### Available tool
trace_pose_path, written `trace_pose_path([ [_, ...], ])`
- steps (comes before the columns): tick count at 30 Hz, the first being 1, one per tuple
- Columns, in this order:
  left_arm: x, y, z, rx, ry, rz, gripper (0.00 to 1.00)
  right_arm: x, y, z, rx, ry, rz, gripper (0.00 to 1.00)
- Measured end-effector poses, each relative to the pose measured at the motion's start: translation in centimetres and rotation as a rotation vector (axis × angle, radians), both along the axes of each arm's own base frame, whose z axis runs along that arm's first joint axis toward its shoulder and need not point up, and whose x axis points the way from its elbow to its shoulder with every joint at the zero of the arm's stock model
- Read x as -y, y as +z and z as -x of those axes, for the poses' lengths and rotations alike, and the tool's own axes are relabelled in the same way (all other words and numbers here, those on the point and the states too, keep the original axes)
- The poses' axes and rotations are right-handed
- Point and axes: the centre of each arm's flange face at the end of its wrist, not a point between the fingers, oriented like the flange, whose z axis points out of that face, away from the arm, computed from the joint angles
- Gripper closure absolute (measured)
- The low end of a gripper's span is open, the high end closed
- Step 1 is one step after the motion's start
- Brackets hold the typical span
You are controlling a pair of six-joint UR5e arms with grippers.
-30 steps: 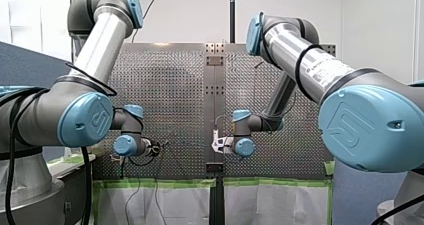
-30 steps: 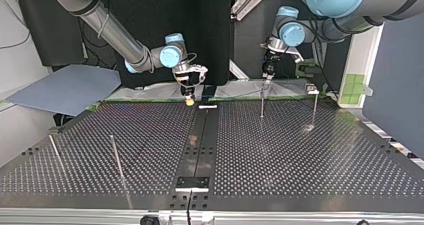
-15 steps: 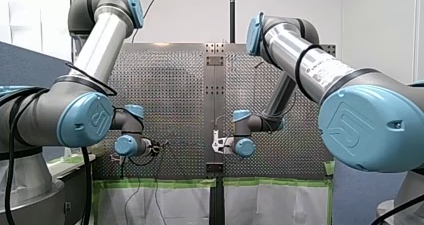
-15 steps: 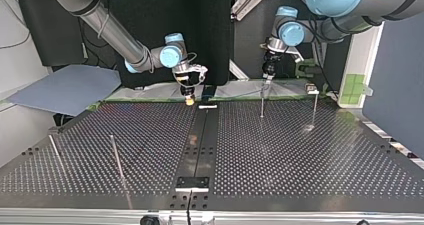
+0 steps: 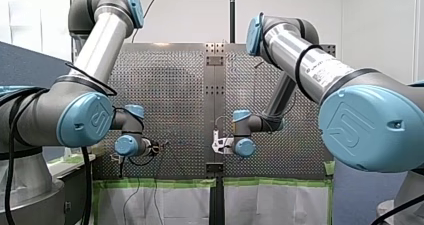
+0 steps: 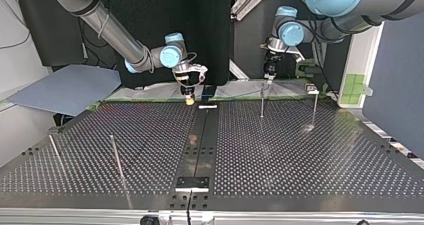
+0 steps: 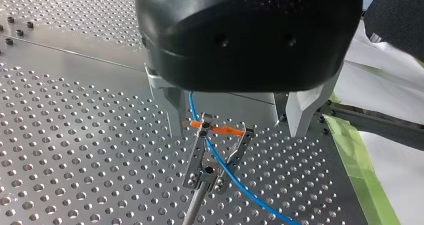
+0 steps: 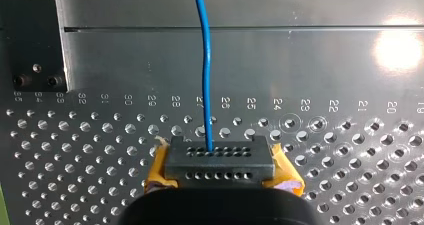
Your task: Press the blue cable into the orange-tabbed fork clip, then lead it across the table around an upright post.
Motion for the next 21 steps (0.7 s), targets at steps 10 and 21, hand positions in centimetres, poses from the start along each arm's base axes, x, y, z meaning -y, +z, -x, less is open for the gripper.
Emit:
trace_pose_path([
  [10,0.0,0.02,-0.01,0.001,0.001,0.001,0.0,-0.02,-0.11,0.03,-0.002,0.0,-0.002,1.0],
  [21,0.17,0.01,0.03,0.0,-0.011,-0.001,0.0,0.08,-0.24,0.17,-0.003,-0.003,-0.003,1.0],
])
